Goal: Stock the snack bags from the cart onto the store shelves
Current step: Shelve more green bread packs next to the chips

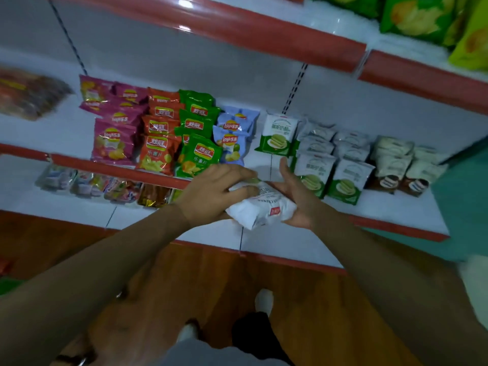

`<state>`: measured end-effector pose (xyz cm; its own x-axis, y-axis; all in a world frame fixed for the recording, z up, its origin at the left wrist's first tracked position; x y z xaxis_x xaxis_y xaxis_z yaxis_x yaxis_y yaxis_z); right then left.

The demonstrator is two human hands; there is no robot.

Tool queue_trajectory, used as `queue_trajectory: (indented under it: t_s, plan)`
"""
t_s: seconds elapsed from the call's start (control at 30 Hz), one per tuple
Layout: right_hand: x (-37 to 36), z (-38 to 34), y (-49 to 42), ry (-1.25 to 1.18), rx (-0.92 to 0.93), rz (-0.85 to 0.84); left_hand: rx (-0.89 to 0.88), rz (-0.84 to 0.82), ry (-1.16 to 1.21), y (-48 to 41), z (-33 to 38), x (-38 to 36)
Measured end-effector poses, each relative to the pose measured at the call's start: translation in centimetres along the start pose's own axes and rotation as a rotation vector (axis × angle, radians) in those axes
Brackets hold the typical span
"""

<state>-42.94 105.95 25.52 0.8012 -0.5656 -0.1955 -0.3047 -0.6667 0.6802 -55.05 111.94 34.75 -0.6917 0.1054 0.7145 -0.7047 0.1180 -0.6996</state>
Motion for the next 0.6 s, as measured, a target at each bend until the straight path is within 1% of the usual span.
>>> queue_trajectory:
  t_s: [0.1, 0.13, 0.2, 0.23, 0.3, 0.37, 0.4, 0.43, 0.5, 0.53, 0.57, 0.6]
  plan:
    - [-1.3, 1.6, 2.3, -0.037, 0.036, -0.011, -0.049, -0.001, 0.034, 1.1, 0.8, 1.1]
    - [-2.1, 2.1, 3.1, -0.058, 0.046, -0.053, -0.050, -0.008, 0.037, 1.5, 1.0, 1.2]
    - [-2.5, 2.7, 3.7, -0.080, 0.106, -0.083, -0.015, -0.054, 0.025, 2.3, 0.9, 1.0]
    - [-2.3, 2.7, 4.1, -0.069, 0.143, -0.050, 0.034, -0.095, 0.019, 2.9, 0.6, 0.7]
    - [-1.0, 2.3, 5.0, -0.030, 0.241, 0.092, 0.218, -0.209, 0.022, 4.3, -0.9, -0.3]
    - [0.6, 2.2, 5.9, -0.032, 0.294, 0.194, 0.485, -0.302, 0.073, 6.1, -3.0, -1.1]
    - [1.2, 2.1, 6.2, -0.033, 0.322, 0.229, 0.644, -0.325, 0.155, 7.1, -3.8, -1.6]
    - [1.9, 2.1, 6.5, -0.030, 0.347, 0.271, 0.832, -0.310, 0.285, 7.9, -4.5, -1.9]
    - [2.4, 2.1, 7.1, -0.019, 0.376, 0.308, 1.195, -0.217, 0.621, 8.7, -4.8, -2.5]
    - [2.5, 2.0, 7.3, 0.000, 0.388, 0.309, 1.300, -0.144, 0.741, 8.5, -4.5, -2.6]
    - [2.4, 1.8, 7.7, 0.050, 0.405, 0.295, 1.334, -0.075, 0.799, 7.8, -4.3, -2.5]
    - [2.1, 1.4, 8.1, 0.138, 0.429, 0.271, 1.316, -0.028, 0.822, 6.6, -4.0, -2.1]
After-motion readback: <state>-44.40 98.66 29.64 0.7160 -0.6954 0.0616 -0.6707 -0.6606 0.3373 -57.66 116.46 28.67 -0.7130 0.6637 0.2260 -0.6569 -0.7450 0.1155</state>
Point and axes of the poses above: each hand's wrist, its own y-axis away from the middle knuckle, its own x-axis out of the back of the hand, z = x × y, the point moved 9 cm from there along -y, towards the middle knuckle, and after that the axes turned 5 degrees about z, right-handed, at the moved point
